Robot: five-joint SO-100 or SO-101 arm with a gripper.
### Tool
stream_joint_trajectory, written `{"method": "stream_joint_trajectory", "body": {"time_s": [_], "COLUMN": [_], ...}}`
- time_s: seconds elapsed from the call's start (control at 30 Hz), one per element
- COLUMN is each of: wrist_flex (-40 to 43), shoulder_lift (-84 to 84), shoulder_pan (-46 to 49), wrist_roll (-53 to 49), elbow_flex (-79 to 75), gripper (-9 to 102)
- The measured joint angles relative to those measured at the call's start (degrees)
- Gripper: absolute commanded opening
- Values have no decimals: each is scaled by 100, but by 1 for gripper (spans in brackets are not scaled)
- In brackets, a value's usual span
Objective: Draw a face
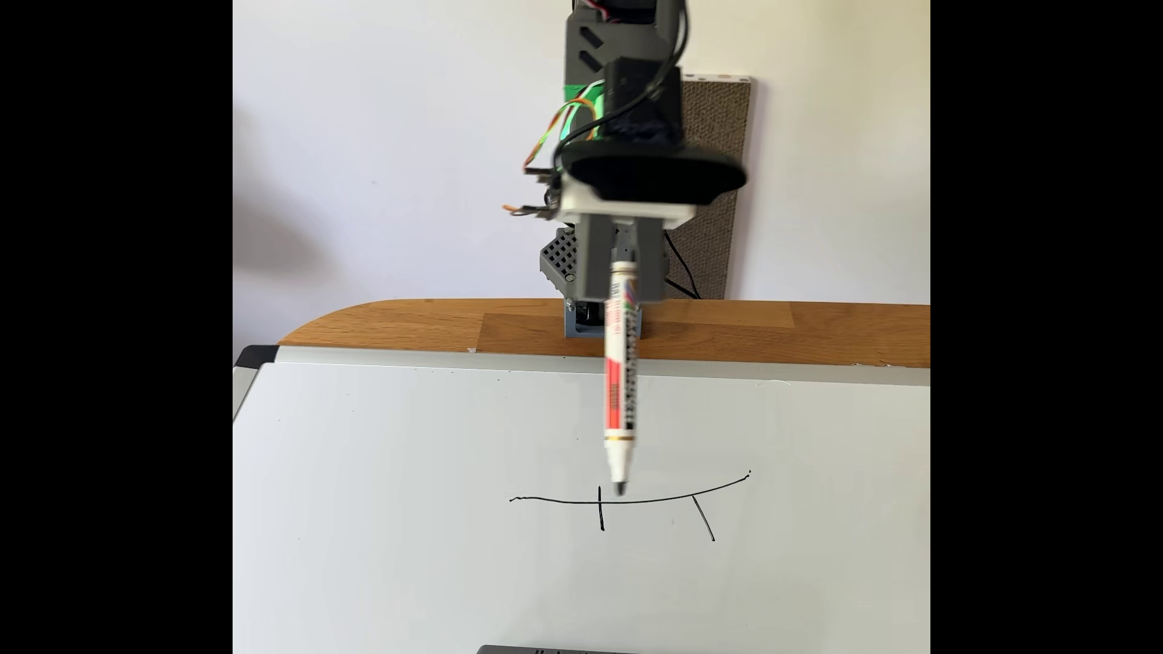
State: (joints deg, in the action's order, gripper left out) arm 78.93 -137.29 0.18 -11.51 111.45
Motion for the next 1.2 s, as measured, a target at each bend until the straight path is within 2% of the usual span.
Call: {"method": "stream_joint_trajectory", "body": {"time_s": [0.4,1.2], "wrist_flex": [0,0], "shoulder_lift": [-2215,-5440], "shoulder_pan": [-105,-79], "wrist_roll": [9,158], "elbow_flex": [404,1784], "gripper": [-1,-1]}}
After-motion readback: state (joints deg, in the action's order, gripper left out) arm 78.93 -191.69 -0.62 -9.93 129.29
